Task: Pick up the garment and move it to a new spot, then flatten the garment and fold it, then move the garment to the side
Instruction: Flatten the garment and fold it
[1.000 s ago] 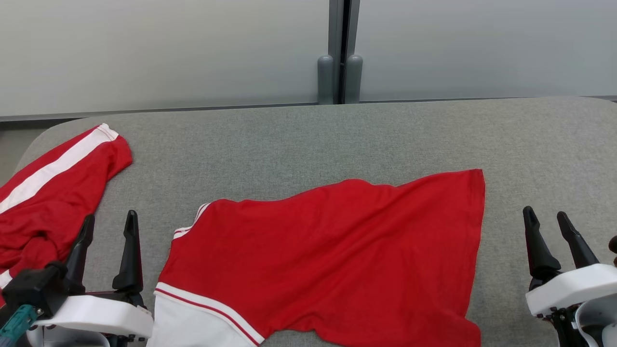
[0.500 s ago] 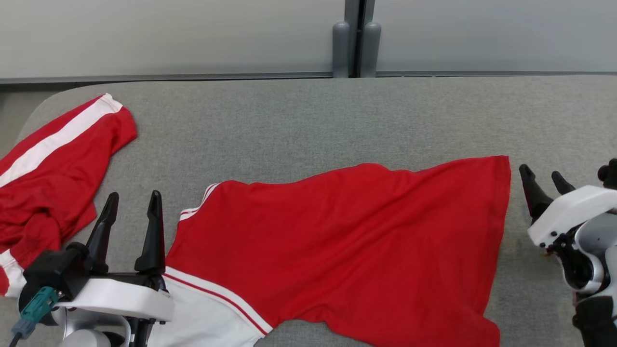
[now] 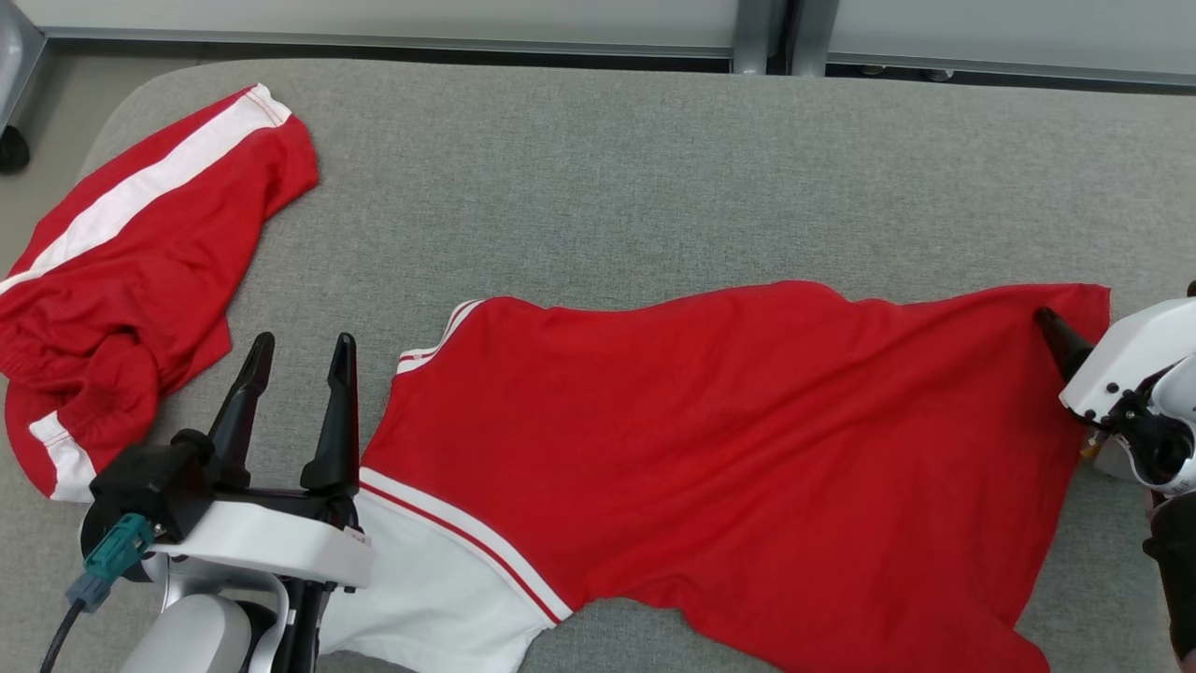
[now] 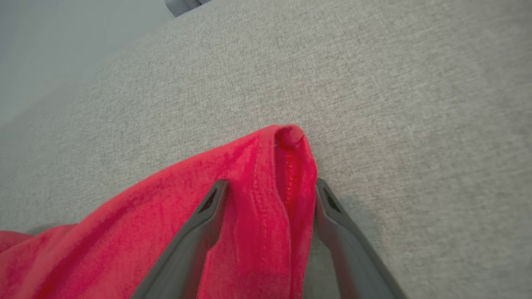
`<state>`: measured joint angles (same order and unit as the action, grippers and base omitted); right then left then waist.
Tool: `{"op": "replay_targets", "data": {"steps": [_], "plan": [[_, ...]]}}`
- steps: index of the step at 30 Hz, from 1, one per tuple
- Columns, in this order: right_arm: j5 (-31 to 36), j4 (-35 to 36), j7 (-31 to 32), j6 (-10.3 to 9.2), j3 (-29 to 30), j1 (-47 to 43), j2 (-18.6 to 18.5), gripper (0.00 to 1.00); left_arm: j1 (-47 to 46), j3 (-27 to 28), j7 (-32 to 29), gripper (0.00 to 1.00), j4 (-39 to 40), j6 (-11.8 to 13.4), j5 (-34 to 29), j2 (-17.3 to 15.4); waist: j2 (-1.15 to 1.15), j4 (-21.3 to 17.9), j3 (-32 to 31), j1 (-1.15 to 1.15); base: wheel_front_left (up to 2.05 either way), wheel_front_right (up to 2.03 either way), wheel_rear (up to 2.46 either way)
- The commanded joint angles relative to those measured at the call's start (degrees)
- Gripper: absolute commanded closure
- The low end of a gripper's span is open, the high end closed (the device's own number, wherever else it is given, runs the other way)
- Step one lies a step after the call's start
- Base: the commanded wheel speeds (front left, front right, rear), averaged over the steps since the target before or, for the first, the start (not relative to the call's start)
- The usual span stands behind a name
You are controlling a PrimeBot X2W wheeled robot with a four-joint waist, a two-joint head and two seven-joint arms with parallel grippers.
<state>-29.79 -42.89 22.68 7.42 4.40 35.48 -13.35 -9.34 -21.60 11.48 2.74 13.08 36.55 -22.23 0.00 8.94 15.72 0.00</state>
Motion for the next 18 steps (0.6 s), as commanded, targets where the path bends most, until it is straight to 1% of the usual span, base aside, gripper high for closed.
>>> {"op": "replay_targets", "data": {"steps": [1,2,3,4,5,6,7,14,18], "plan": [[-1.1,-1.8,0.1,0.13,-0.5,0.4,0.1,0.00,-1.2,-0.2,0.4,0.00,-0.7,-0.4,-0.5,0.3,0.00,0.9,0.6,0.00,0.00,0.00,0.00],[-1.5,-2.2,0.0,0.14,-0.8,0.7,0.3,0.00,-1.4,-0.4,0.5,0.00,-0.9,-0.6,-0.5,0.5,0.00,1.1,0.6,0.00,0.00,0.00,0.00],[-2.2,-2.2,-0.4,0.14,-1.2,0.8,0.4,0.03,-1.6,-0.5,0.6,0.00,-1.1,-0.6,-0.4,0.6,0.00,1.3,0.6,0.00,0.00,0.00,0.00],[-2.8,-2.2,-0.7,0.14,-1.6,1.0,0.4,0.53,-1.8,-0.6,0.6,0.00,-1.3,-0.7,-0.4,0.7,0.00,1.6,0.6,0.00,0.00,0.00,0.00],[-2.8,-2.2,-0.7,0.14,-1.6,1.0,0.4,0.53,-1.8,-0.6,0.6,0.00,-1.3,-0.7,-0.4,0.7,0.00,1.6,0.6,0.00,0.00,0.00,0.00],[-3.2,-2.0,-1.3,0.14,-2.1,1.1,0.1,0.79,-2.0,-0.7,0.7,0.00,-1.5,-0.9,-0.3,0.9,0.00,1.8,0.7,0.00,0.00,0.00,0.00],[-3.7,-1.8,-1.6,0.14,-2.5,1.3,-0.2,1.00,-2.1,-0.8,0.9,0.00,-1.6,-0.9,-0.2,1.2,0.00,2.1,0.7,0.00,0.00,0.00,0.00],[-5.5,-0.5,-5.3,0.13,-3.7,5.9,-3.9,1.00,-2.7,-0.7,1.7,0.00,-1.7,-1.4,-0.2,1.9,0.00,4.4,2.9,0.00,0.00,0.00,0.00],[-5.7,-1.6,-6.4,0.13,-4.1,10.8,-6.3,1.00,-3.8,-0.8,2.0,0.00,-1.8,-1.9,-0.3,2.3,0.00,6.1,5.4,0.00,0.00,0.00,0.00]]}}
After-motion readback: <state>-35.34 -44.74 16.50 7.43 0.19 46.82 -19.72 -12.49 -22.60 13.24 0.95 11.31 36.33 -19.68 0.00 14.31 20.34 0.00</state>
